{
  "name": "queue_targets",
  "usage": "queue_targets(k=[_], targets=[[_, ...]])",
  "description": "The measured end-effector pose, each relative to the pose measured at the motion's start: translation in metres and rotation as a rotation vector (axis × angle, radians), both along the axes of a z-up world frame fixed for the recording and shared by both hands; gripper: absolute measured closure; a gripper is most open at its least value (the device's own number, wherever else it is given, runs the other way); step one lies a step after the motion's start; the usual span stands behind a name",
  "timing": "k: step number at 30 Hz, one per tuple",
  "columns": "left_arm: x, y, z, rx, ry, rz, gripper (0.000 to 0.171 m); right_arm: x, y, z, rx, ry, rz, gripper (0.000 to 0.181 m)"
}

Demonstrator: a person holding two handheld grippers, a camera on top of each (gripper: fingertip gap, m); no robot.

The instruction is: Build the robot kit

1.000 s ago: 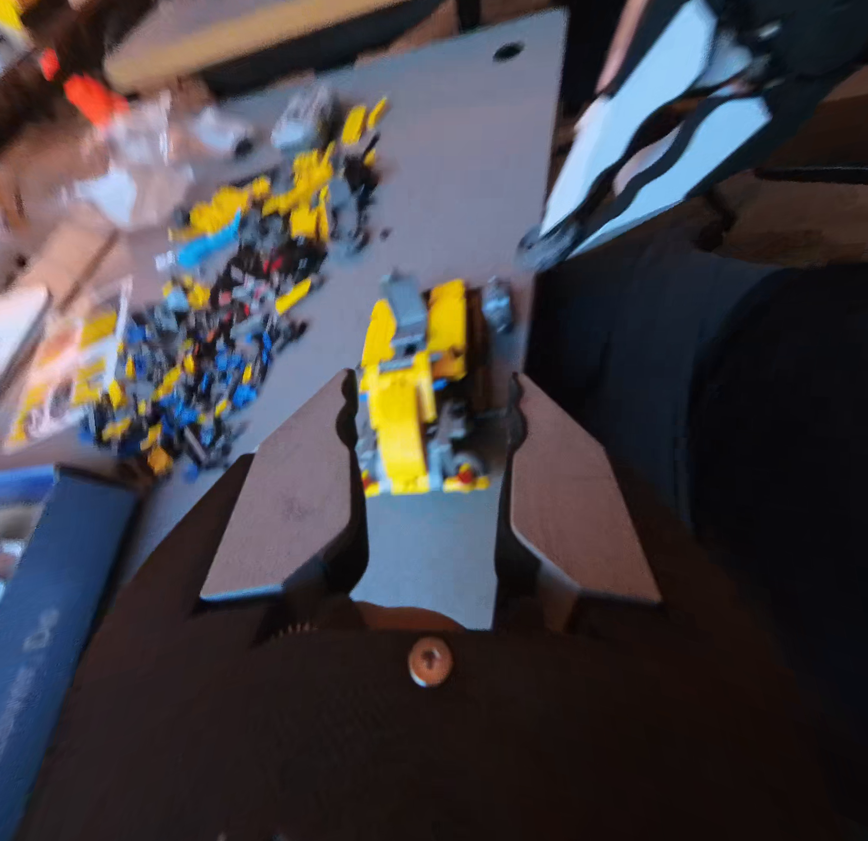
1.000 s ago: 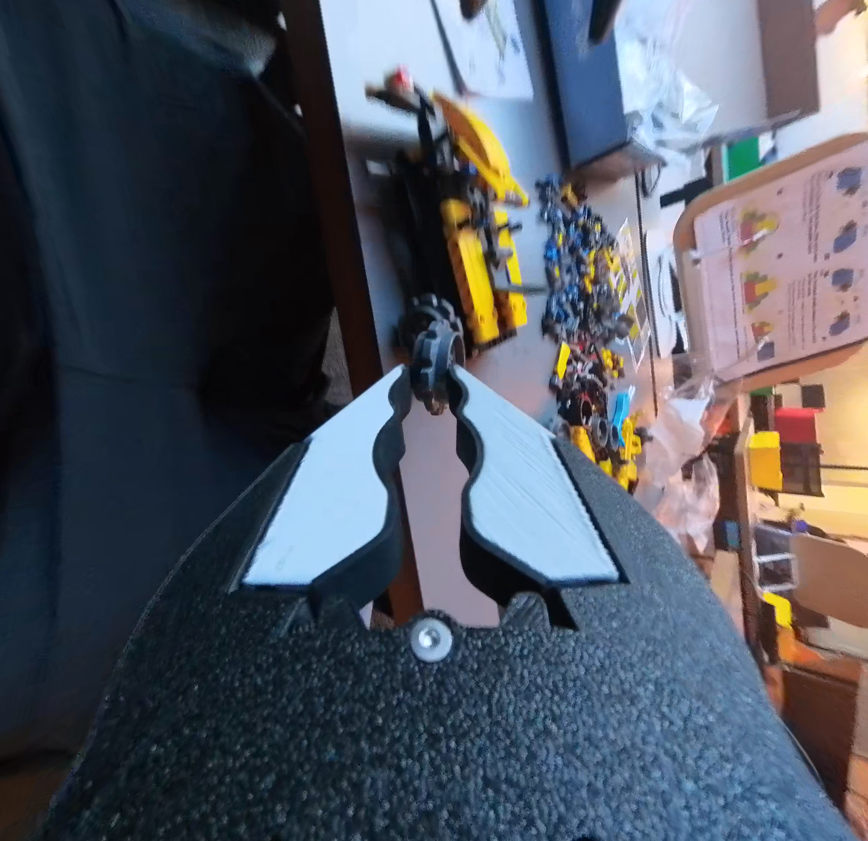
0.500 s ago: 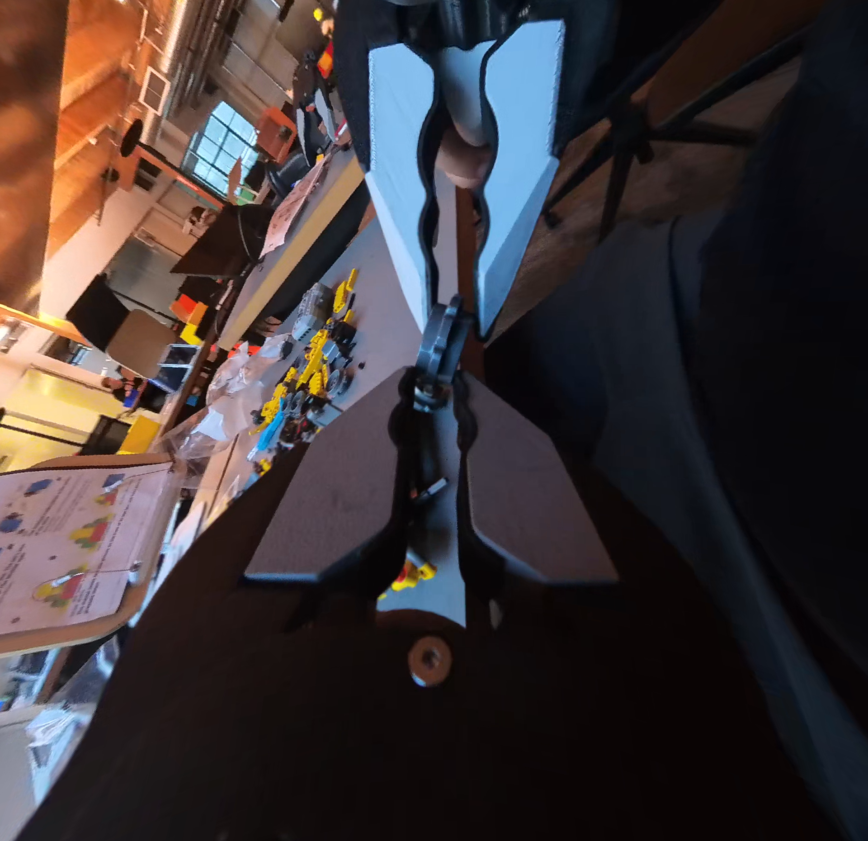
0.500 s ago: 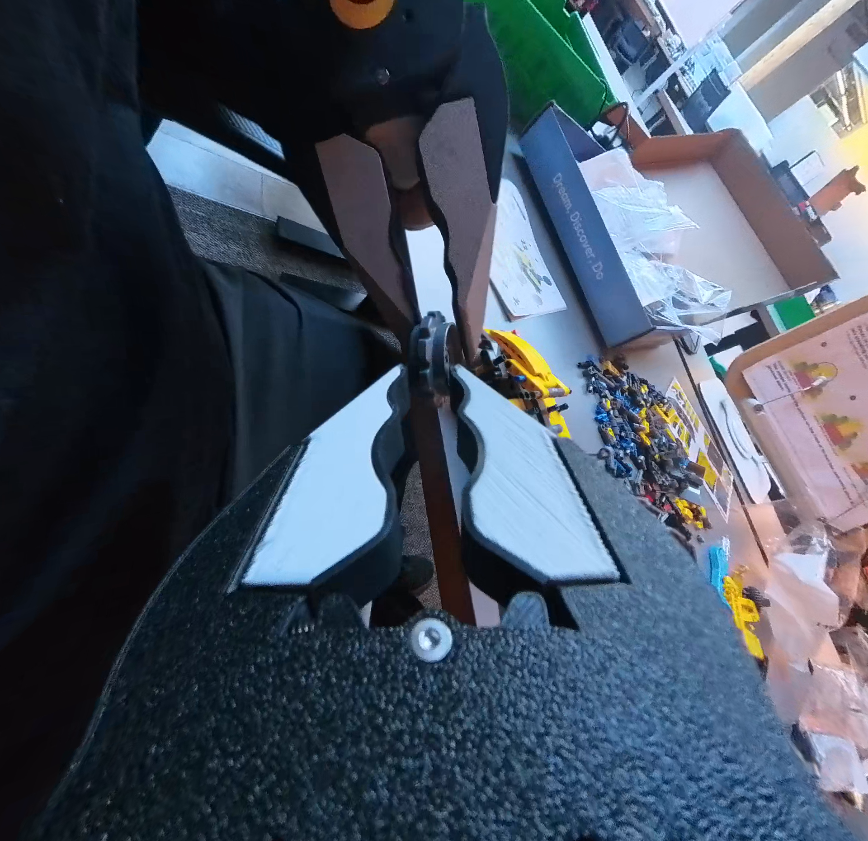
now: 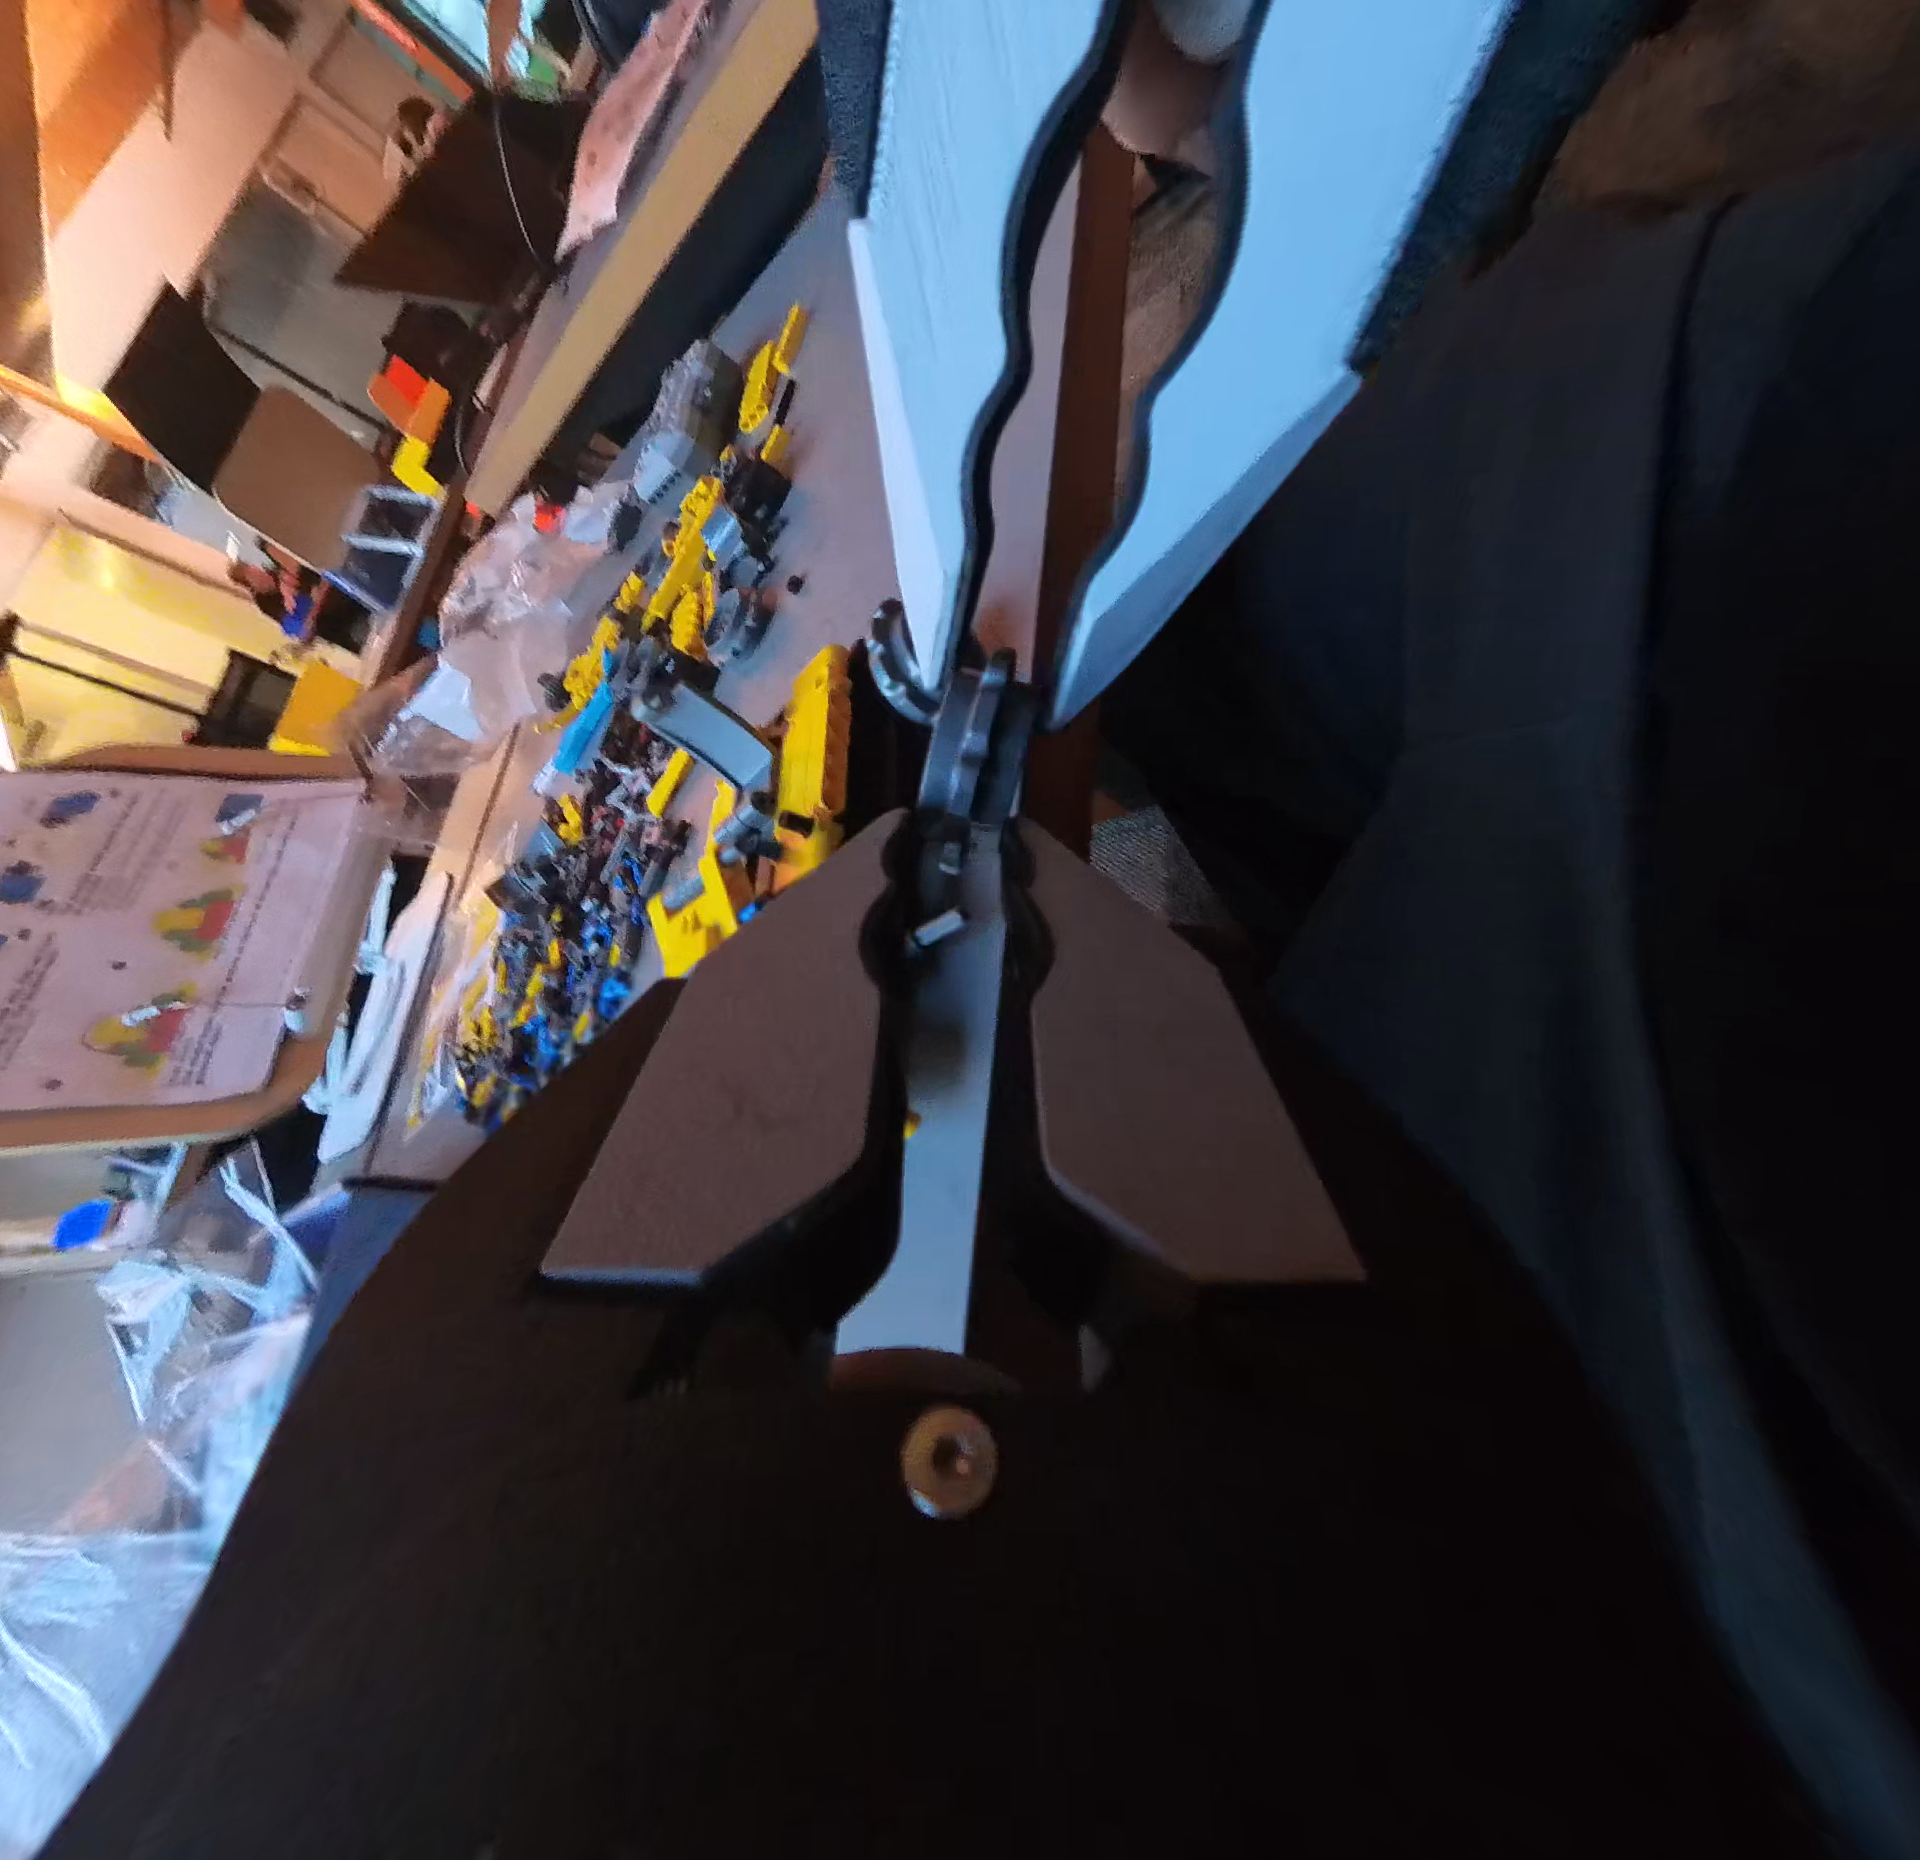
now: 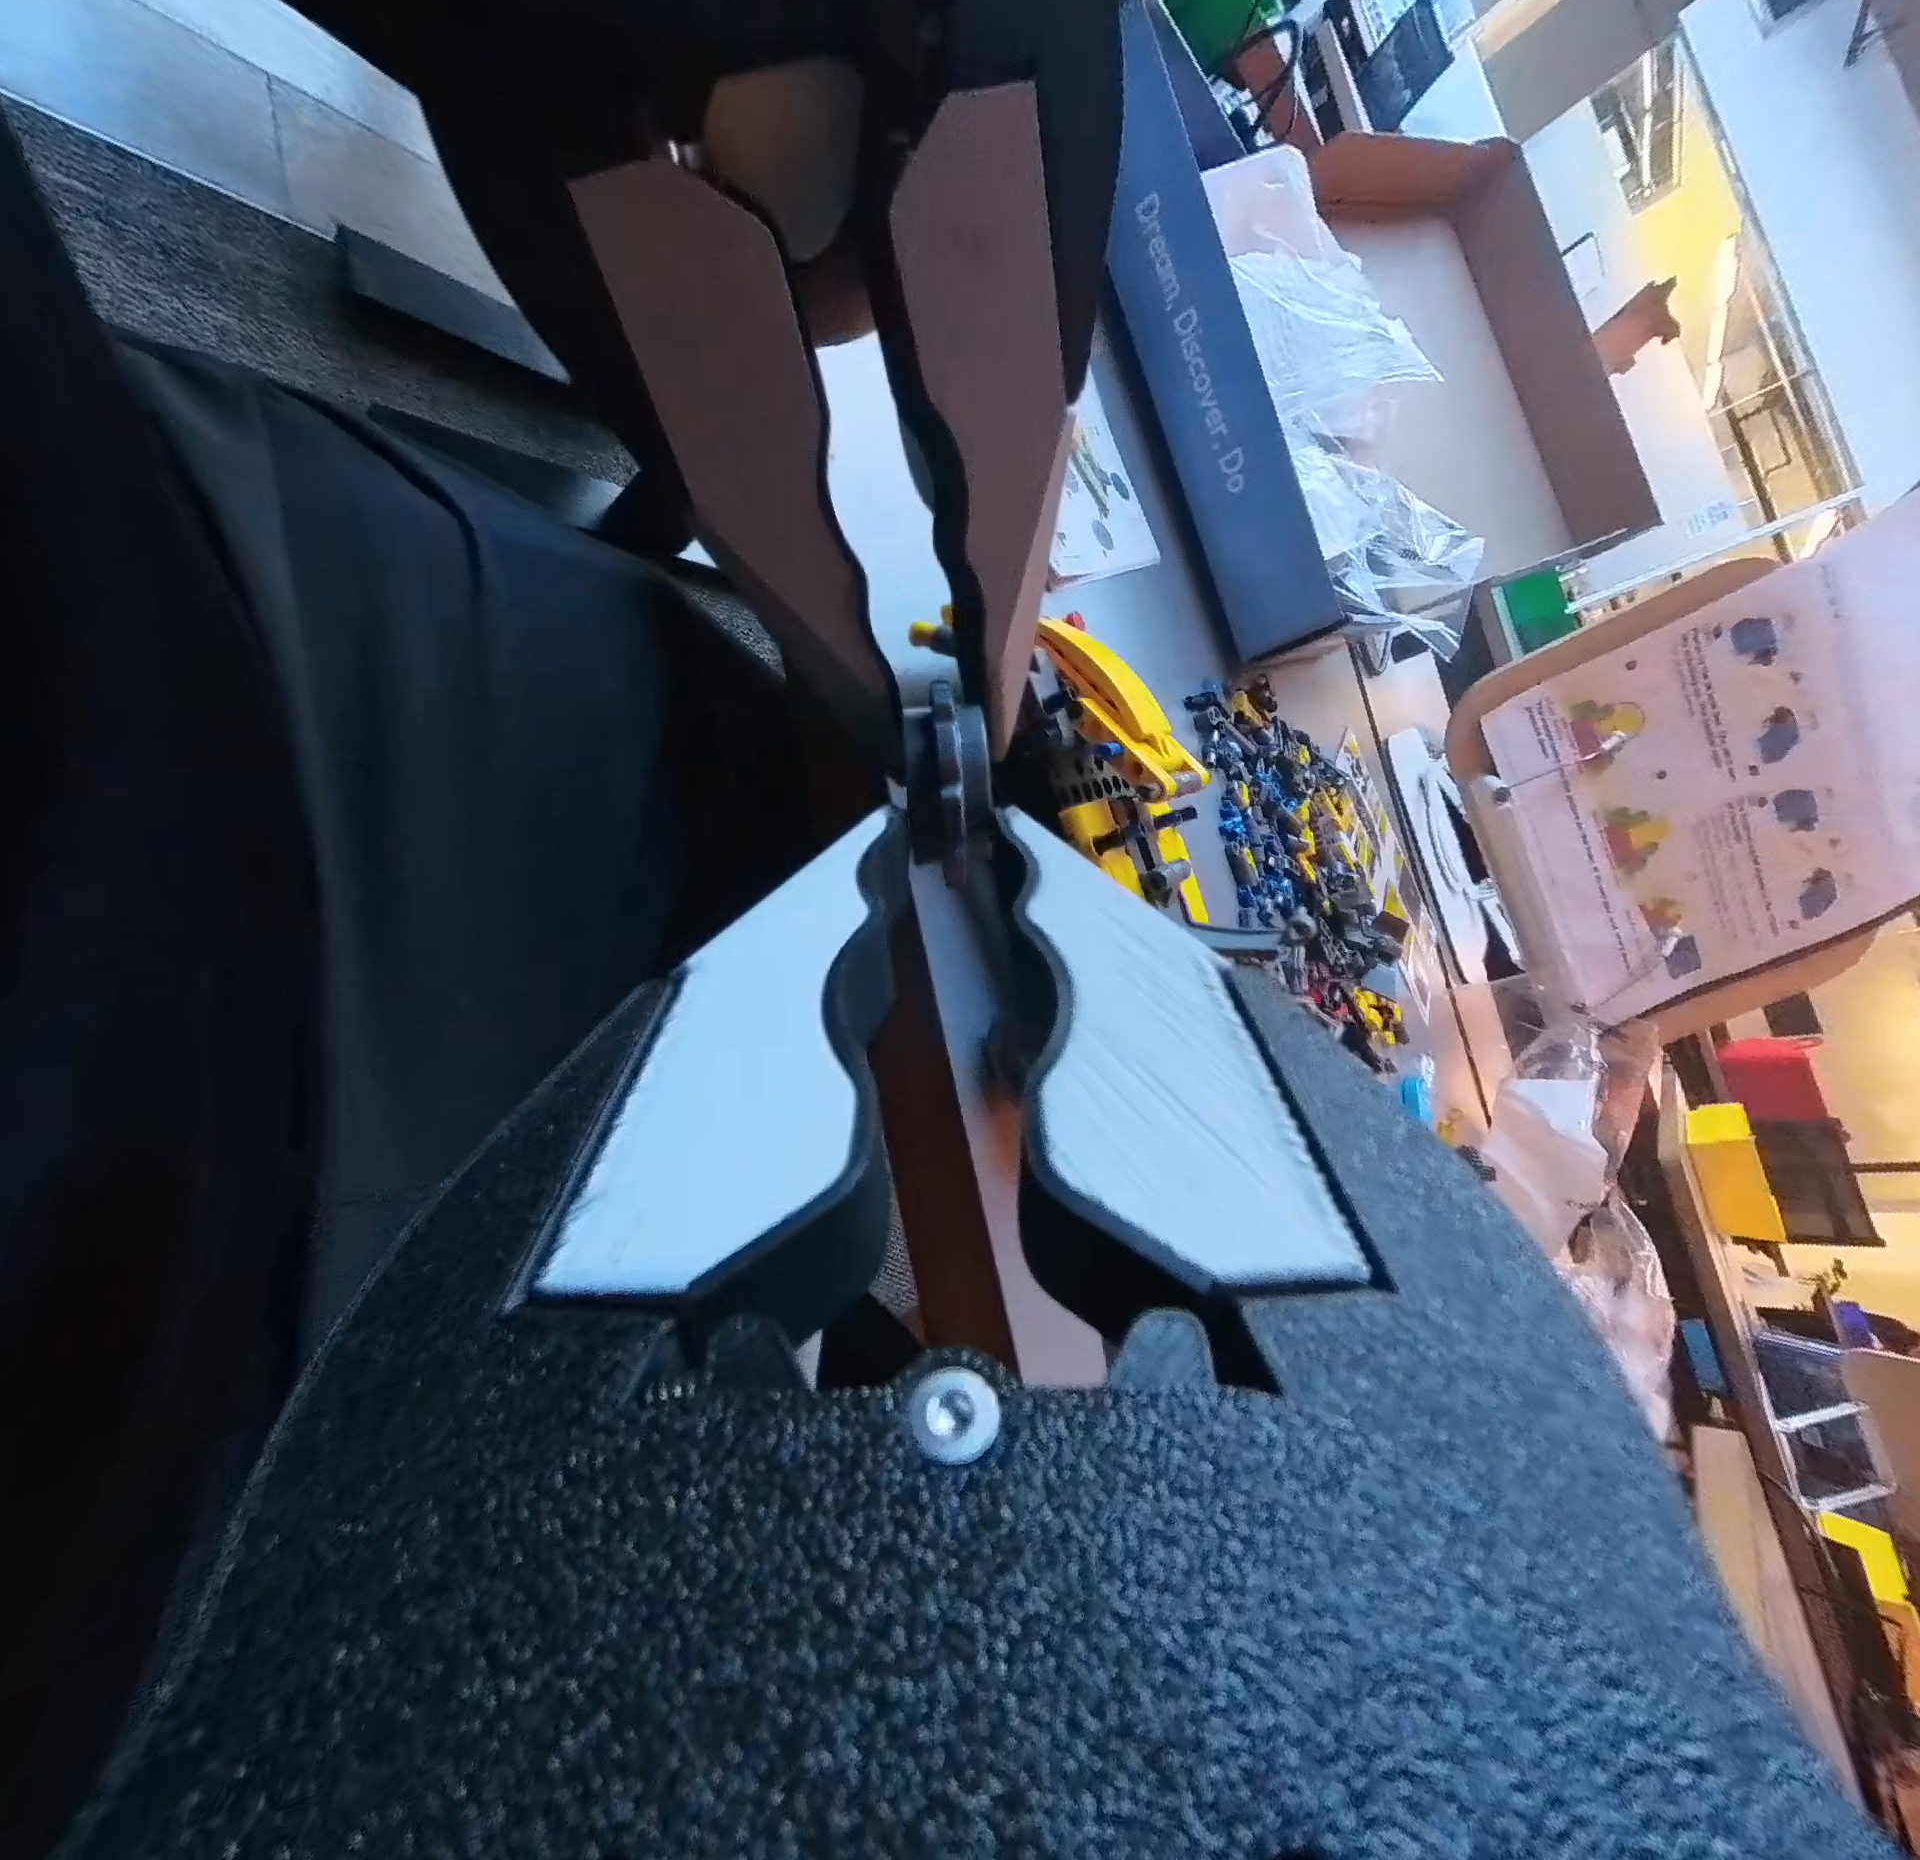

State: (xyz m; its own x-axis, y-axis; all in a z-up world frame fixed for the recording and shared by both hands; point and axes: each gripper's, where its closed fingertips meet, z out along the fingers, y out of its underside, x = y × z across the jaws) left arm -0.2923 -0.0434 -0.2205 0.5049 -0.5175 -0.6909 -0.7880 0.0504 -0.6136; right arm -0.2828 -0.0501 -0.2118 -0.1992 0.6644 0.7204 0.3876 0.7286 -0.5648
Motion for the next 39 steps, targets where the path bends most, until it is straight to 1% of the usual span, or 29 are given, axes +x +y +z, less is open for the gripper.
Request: queue_targets(k=[2,6,10,13,18,21,24,29,39], targets=[[0.003,-0.003,0.0,-0.021,-0.031,0.023,0.16,-0.002,-0.002,-0.003,-0.021,-0.008,0.006,0.163],[0.004,-0.008,-0.003,-0.059,-0.072,0.046,0.16,-0.005,-0.002,-0.007,-0.025,-0.029,0.011,0.165],[-0.001,-0.011,-0.003,-0.139,-0.201,0.074,0.159,-0.009,-0.003,-0.002,-0.073,0.01,0.007,0.165],[-0.009,-0.009,-0.006,-0.136,-0.166,0.127,0.159,-0.011,-0.002,-0.002,-0.072,0.016,0.0,0.166],[-0.009,-0.009,-0.009,-0.111,-0.128,0.13,0.159,-0.011,-0.003,-0.005,-0.011,0.011,-0.003,0.168],[-0.009,-0.009,-0.011,-0.127,-0.142,0.14,0.159,-0.01,-0.003,-0.006,-0.025,0.012,-0.005,0.167],[-0.012,-0.007,-0.014,-0.115,-0.093,0.155,0.16,-0.009,-0.011,0.0,-0.06,0.033,0.036,0.169],[-0.01,-0.009,-0.016,-0.117,-0.058,0.13,0.159,-0.006,-0.015,-0.004,-0.055,0.011,0.053,0.174],[-0.001,-0.015,-0.02,-0.14,-0.047,0.076,0.159,0.004,-0.019,-0.01,-0.111,-0.04,0.082,0.175]])
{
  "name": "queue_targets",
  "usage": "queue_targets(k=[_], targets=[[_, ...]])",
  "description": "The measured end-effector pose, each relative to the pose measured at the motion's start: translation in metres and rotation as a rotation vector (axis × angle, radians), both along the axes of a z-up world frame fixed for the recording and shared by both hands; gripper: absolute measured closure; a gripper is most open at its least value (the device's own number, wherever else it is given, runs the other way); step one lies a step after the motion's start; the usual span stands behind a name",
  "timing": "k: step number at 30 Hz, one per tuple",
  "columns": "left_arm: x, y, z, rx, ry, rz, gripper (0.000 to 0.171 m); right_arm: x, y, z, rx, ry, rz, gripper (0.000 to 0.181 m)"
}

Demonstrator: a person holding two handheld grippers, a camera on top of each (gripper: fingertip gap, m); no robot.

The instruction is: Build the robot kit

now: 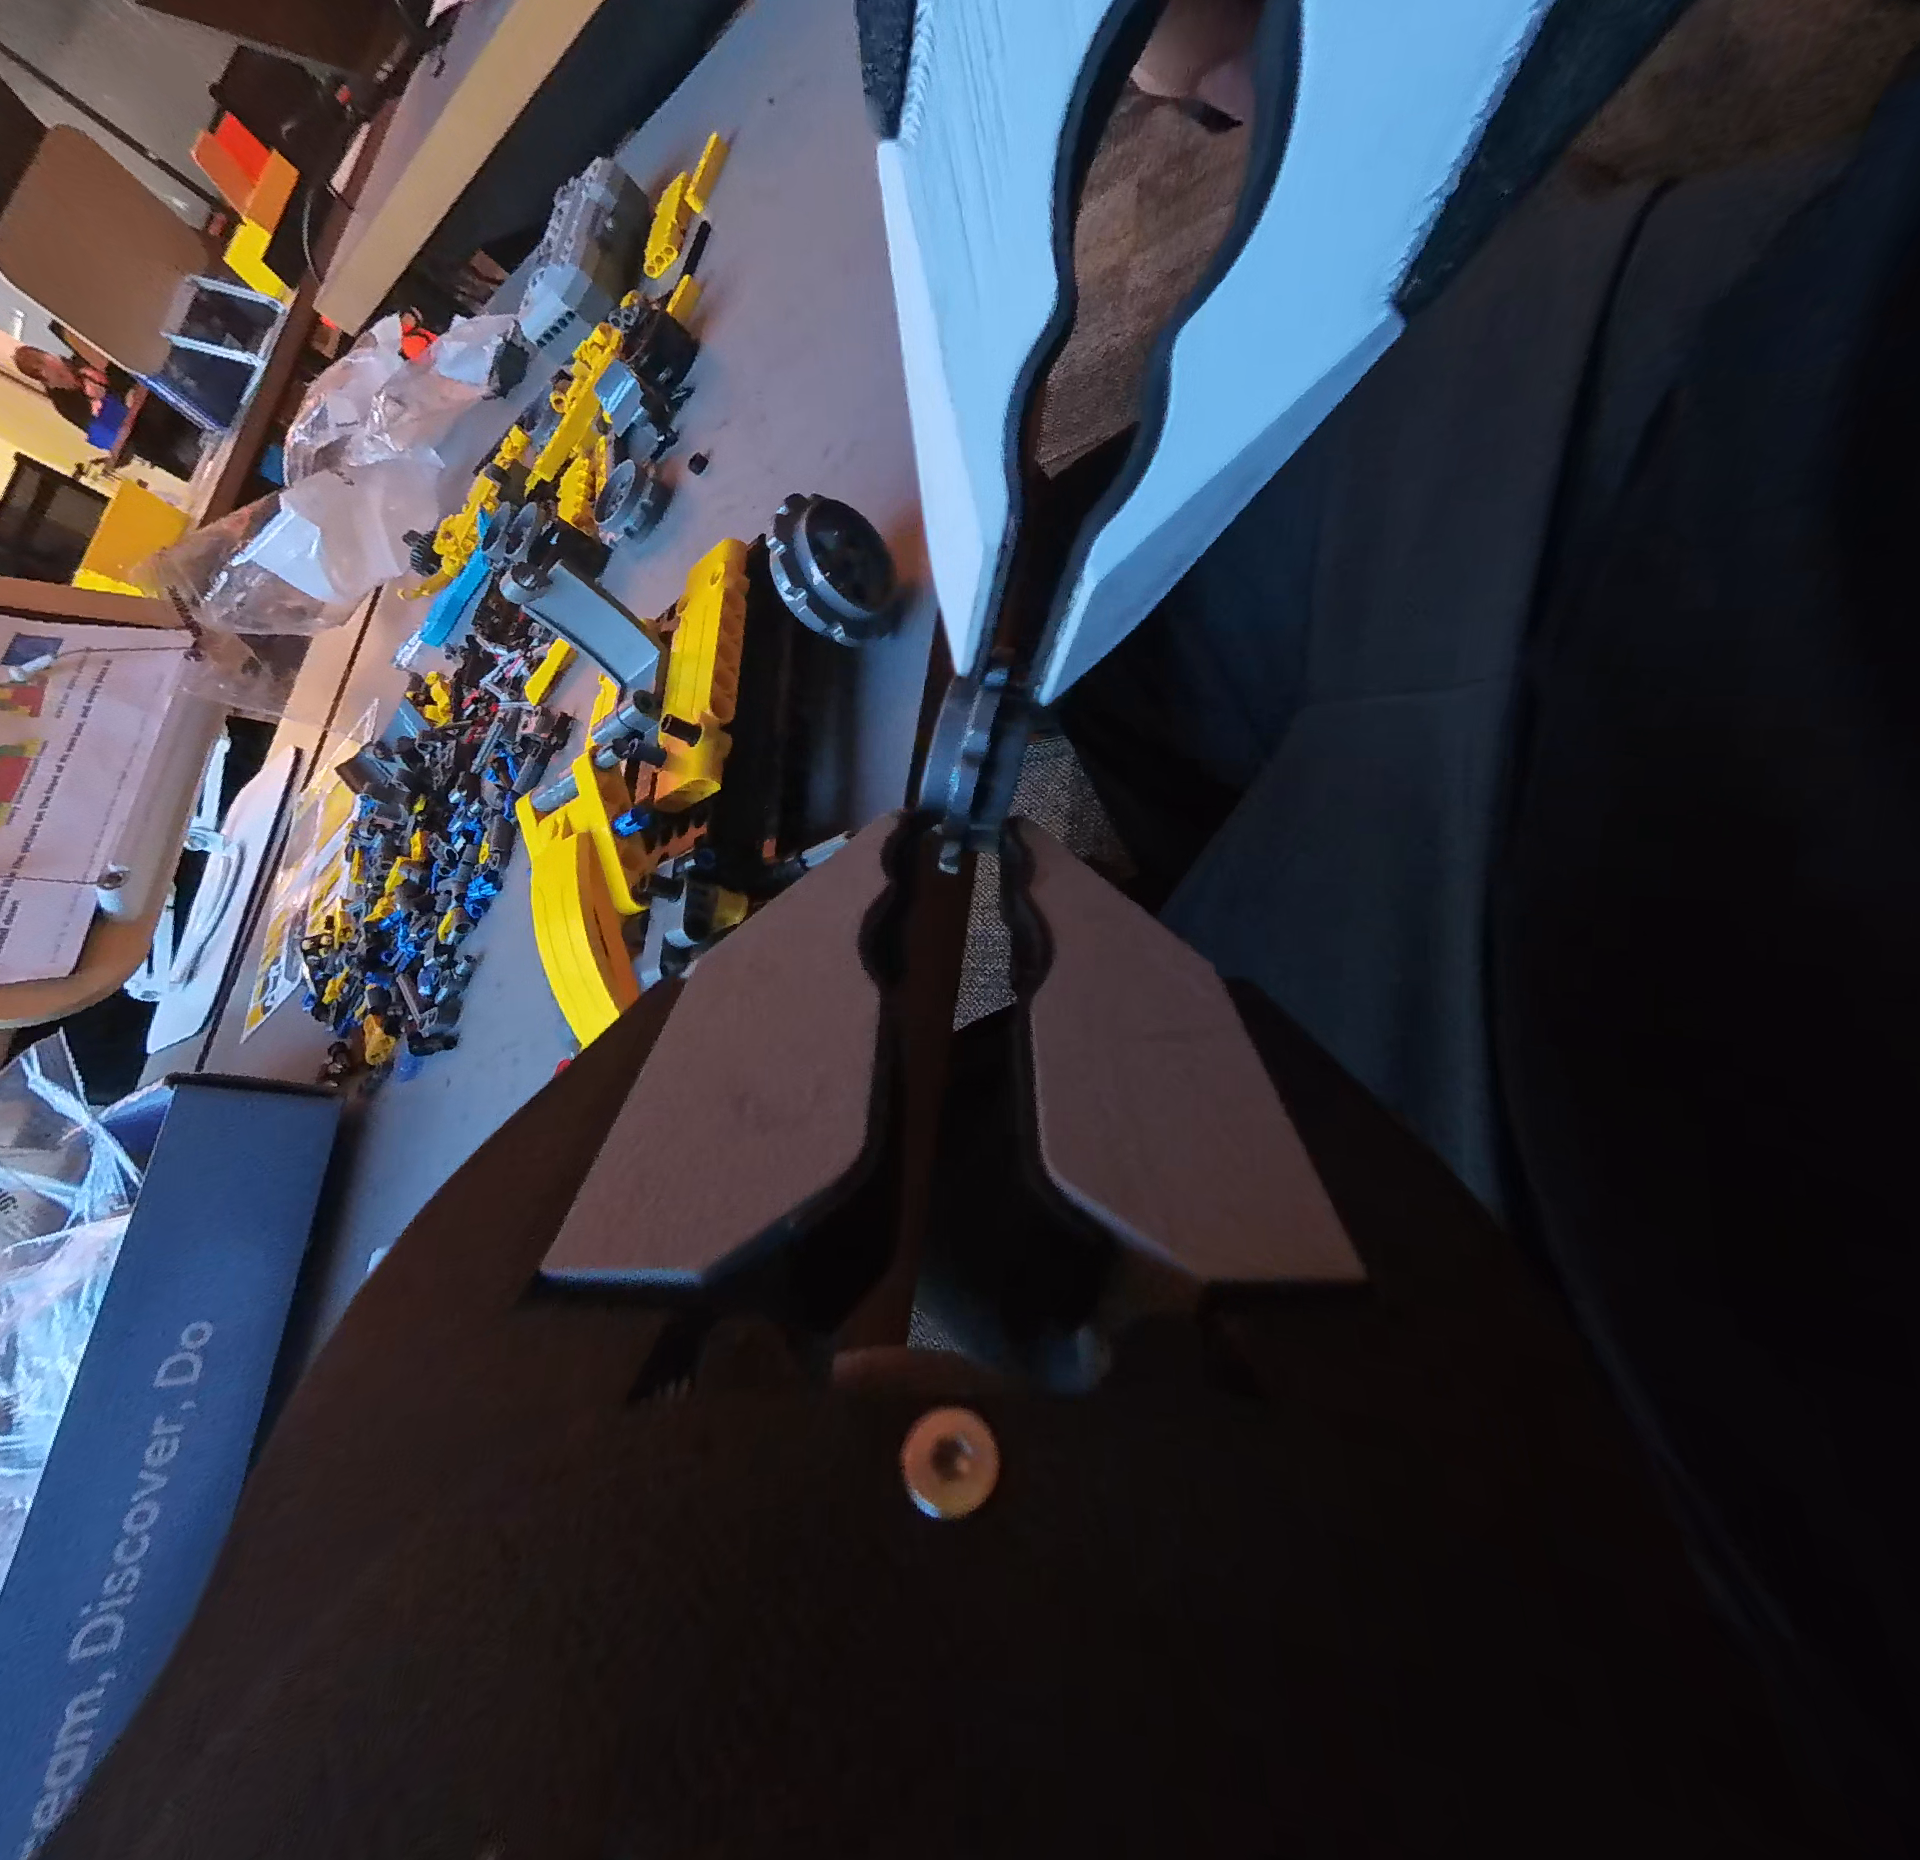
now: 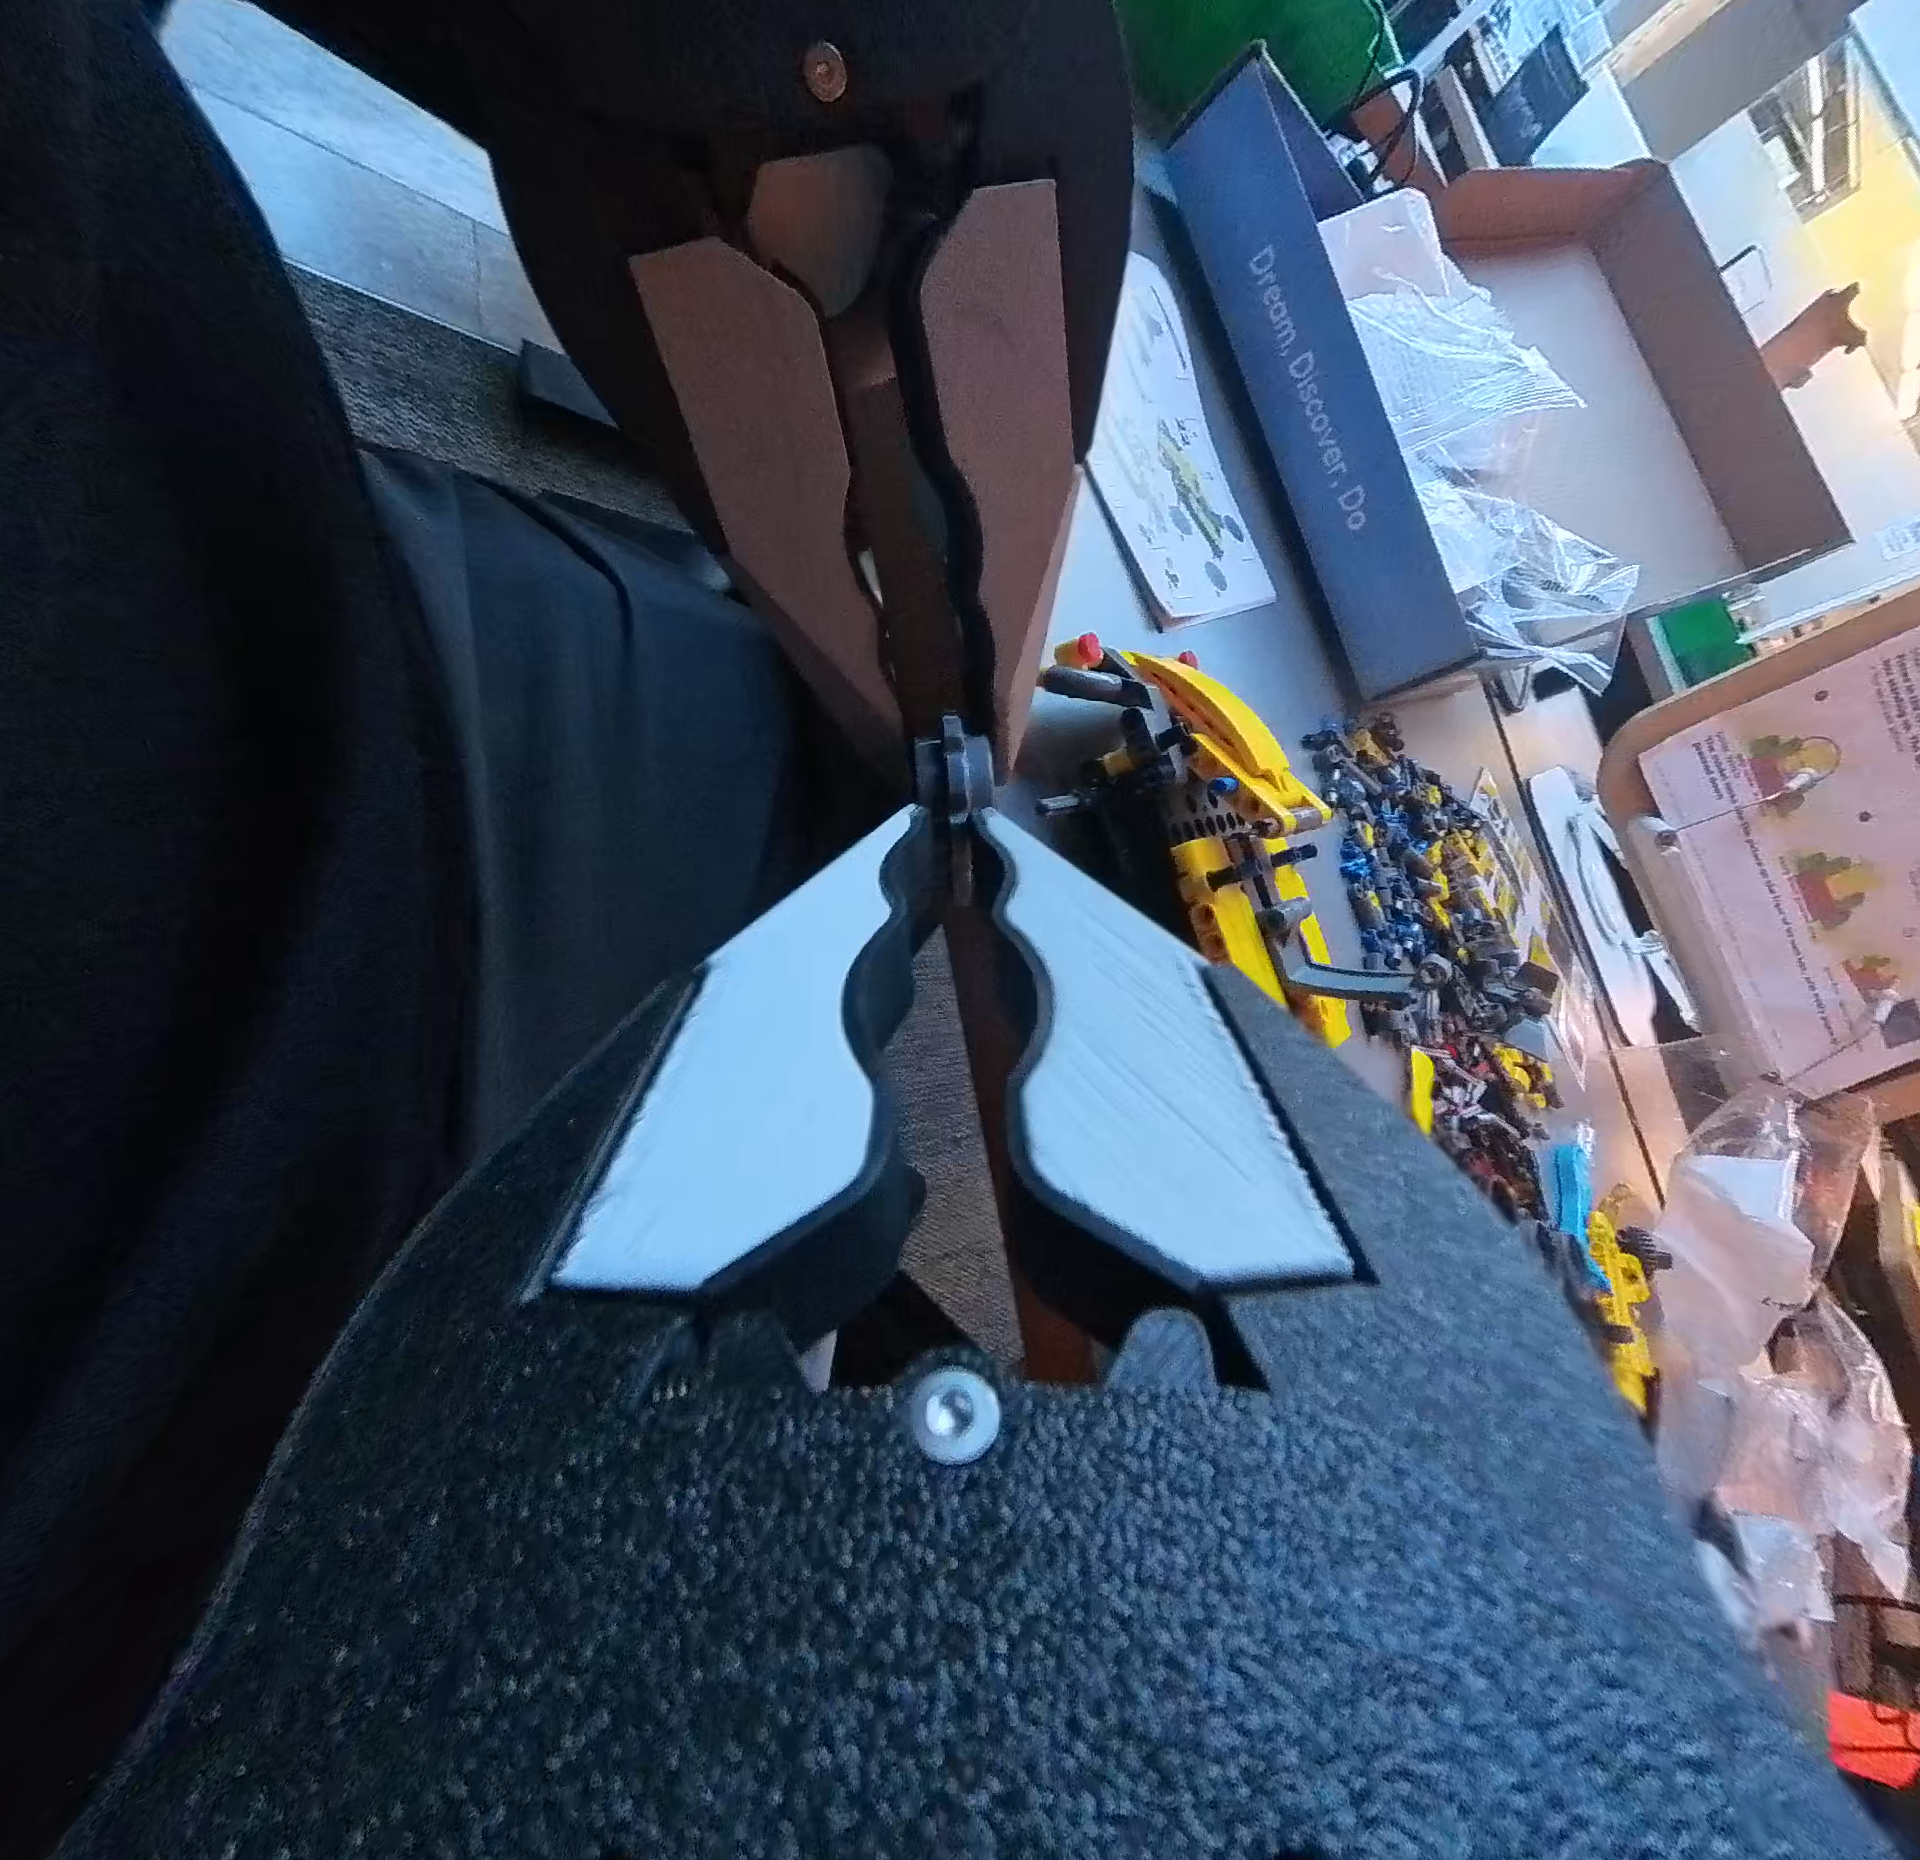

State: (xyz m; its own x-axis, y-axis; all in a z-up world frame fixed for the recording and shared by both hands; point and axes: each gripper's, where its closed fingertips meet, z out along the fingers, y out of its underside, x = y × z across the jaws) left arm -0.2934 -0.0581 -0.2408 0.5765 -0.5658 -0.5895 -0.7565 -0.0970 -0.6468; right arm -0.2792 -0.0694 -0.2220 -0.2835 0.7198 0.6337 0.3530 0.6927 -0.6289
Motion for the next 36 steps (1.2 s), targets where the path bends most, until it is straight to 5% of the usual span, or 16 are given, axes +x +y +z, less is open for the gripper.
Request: queue_targets(k=[19,25,36], targets=[[0.0,-0.002,-0.002,-0.011,-0.121,-0.013,0.159,-0.003,-0.004,0.001,-0.143,-0.026,0.017,0.178],[-0.002,-0.002,-0.004,0.04,-0.041,-0.005,0.159,-0.005,-0.004,-0.004,-0.076,-0.017,0.009,0.15],[0.0,-0.002,-0.004,0.016,-0.155,-0.021,0.16,-0.01,0.004,-0.011,0.023,-0.006,-0.011,0.165]])
